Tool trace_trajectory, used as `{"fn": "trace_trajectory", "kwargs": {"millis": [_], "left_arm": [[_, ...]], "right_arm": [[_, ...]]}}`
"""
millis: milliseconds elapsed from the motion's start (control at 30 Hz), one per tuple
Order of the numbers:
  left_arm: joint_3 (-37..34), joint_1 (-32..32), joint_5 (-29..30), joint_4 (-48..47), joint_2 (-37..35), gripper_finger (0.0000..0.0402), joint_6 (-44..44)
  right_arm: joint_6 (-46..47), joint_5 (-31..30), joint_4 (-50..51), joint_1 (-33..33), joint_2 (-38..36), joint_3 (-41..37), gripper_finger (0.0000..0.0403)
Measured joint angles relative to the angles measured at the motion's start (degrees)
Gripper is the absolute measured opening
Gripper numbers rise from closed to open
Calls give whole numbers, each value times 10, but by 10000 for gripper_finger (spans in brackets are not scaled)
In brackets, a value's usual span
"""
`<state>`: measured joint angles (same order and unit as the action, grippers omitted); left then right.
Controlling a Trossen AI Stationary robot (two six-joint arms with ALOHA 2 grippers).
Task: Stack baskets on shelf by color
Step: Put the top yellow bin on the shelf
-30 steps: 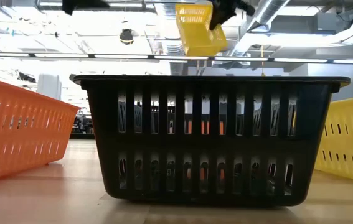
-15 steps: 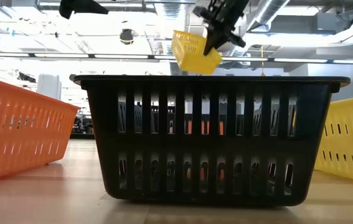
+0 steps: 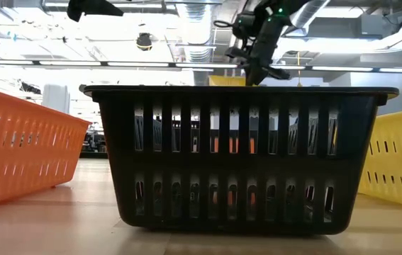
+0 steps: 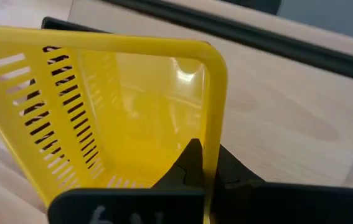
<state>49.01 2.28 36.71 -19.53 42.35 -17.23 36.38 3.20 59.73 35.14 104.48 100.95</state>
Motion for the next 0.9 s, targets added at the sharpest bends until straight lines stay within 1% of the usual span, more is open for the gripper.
{"fn": "trace_trajectory", "kwargs": {"millis": [167, 333, 433, 700, 900], "left_arm": [[0, 0, 0, 0, 0, 242, 0], [0, 0, 0, 0, 0, 242, 0], [0, 0, 0, 0, 0, 242, 0], [0, 0, -1, 1, 0, 242, 0], [0, 0, -2, 1, 0, 242, -1]], "right_arm": [[11, 21, -36, -10, 32, 0, 4], [12, 30, -24, -10, 64, 0, 4], [11, 30, -7, -8, 71, 0, 4], [19, 30, -4, -5, 74, 0, 4], [46, 29, 1, 3, 74, 0, 4]]}}
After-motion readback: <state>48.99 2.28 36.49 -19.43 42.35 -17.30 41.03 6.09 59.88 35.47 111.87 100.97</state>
